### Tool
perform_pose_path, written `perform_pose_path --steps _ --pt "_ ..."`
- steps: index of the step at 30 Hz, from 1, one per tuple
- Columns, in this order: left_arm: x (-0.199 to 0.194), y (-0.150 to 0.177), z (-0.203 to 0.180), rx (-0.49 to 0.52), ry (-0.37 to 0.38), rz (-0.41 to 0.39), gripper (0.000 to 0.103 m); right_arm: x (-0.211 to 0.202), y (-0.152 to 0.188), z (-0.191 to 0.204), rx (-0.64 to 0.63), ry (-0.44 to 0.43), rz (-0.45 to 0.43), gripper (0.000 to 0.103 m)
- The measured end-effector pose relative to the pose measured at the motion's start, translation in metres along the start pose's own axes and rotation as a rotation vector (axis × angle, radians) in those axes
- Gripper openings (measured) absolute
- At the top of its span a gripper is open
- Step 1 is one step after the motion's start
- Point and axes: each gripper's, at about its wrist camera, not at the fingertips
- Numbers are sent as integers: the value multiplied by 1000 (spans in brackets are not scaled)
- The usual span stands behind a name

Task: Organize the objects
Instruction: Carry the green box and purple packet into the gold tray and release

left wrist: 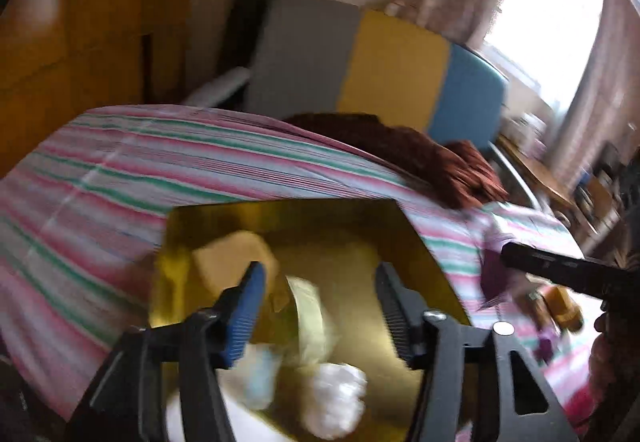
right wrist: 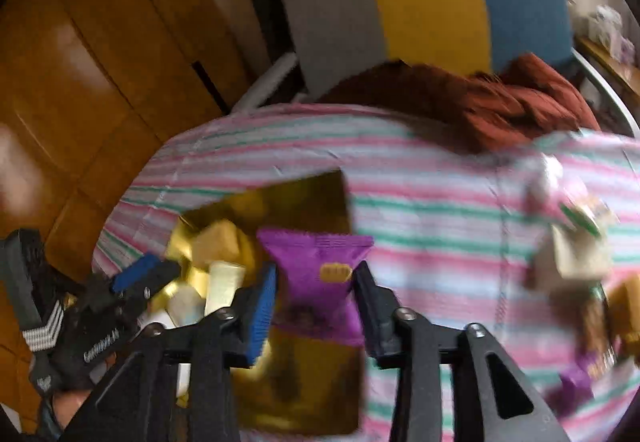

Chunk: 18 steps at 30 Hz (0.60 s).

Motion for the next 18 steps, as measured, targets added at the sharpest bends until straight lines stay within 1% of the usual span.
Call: perform_pose_path --steps 4,6,8,10,12,13,14,17,18 --pt "-7 5 22 -28 -67 -16 76 10 -6 22 -32 -15 -6 54" --pt "-10 10 30 -51 -76 -12 84 11 1 29 -66 -5 -6 57" --pt "-12 15 35 -71 -70 -2 85 9 12 37 -128 30 -25 58" --pt "-15 18 36 -81 -61 -7 85 1 25 52 -219 104 -72 59" --pt "-19 21 34 -80 -78 -17 88 -6 36 63 -297 173 -111 59" --pt "-20 22 31 -72 -88 -23 89 -8 39 64 -306 179 -117 59" --pt "-24 23 29 -69 -90 -31 89 -8 41 63 -304 175 -113 59" --pt "-33 23 19 -46 -101 -55 92 -3 49 52 -222 97 -56 59" --pt "-36 24 17 -31 -107 -66 93 -2 50 48 -202 92 -50 59"
Point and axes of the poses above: each gripper's, at about its wrist camera, not at the fingertips, and x roughly the way its jaws point, z to its left, y to its underside, and after that the axes turned 2 degrees about -y, right-handed
